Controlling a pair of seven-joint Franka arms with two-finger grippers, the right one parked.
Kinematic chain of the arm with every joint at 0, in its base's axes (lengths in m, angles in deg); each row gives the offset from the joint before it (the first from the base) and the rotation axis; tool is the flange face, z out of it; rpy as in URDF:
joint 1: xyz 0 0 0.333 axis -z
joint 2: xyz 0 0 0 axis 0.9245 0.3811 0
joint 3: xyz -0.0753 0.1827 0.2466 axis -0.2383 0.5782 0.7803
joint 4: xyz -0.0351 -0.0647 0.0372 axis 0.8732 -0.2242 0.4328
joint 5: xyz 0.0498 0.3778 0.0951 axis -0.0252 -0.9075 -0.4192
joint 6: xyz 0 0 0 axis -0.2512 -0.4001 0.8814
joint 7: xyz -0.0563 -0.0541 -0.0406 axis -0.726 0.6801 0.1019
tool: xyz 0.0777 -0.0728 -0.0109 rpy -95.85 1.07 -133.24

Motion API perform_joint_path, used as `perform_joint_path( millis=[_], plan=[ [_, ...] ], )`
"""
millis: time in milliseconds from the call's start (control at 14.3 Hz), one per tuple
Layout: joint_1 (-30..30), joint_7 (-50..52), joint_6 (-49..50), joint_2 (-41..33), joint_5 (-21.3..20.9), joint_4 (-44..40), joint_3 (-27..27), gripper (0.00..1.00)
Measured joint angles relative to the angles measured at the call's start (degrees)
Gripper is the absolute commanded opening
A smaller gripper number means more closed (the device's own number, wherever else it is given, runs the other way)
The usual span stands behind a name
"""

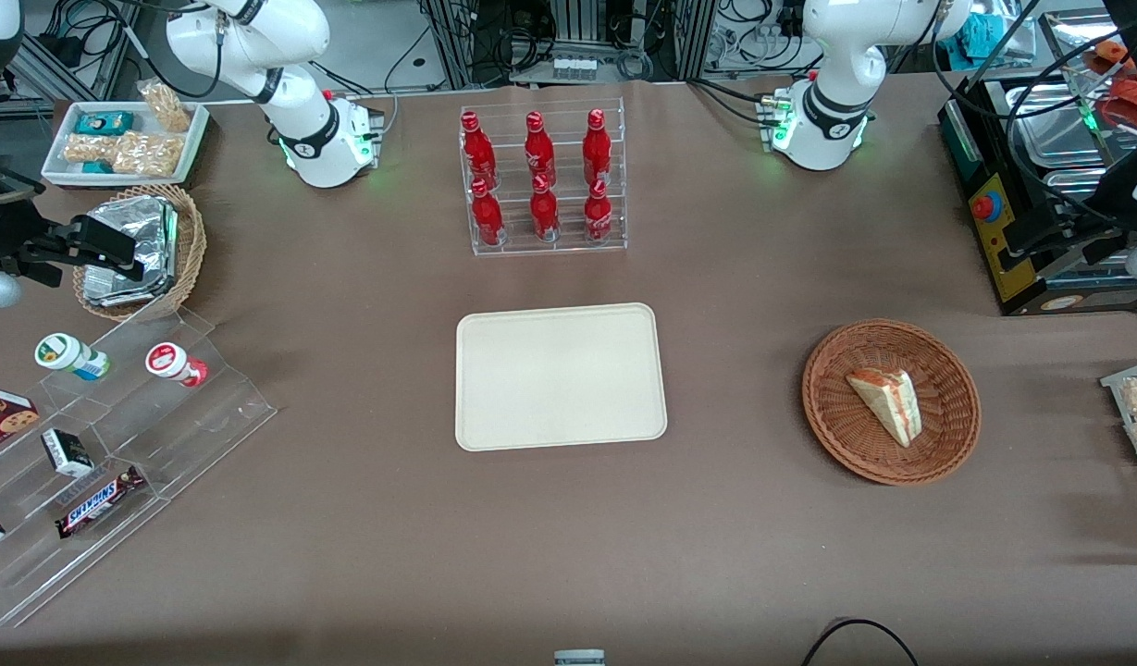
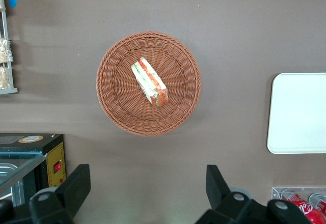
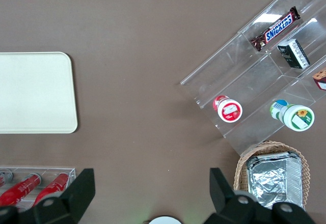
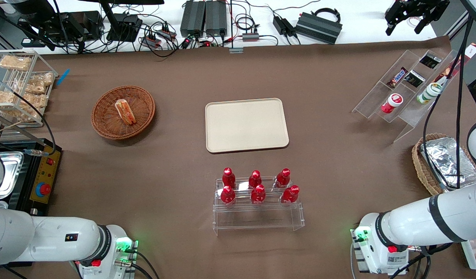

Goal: Place sandwich from basket to tray
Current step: 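Move the left gripper from rest toward the wicker basket, then lower the open left gripper over the wrapped sandwich and close it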

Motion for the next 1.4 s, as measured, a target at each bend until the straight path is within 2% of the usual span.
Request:
perform_joint_path(
  millis=[770, 1120, 1400],
  plan=[
    [0.0, 0.0, 1.9, 0.1, 0.0, 0.4, 0.0, 1.00],
    [0.0, 0.0, 1.6, 1.4, 0.0, 3.8, 0.1, 1.00],
    [0.0, 0.0, -8.8, 5.7, 0.0, 10.4, 0.2, 1.00]
  ],
)
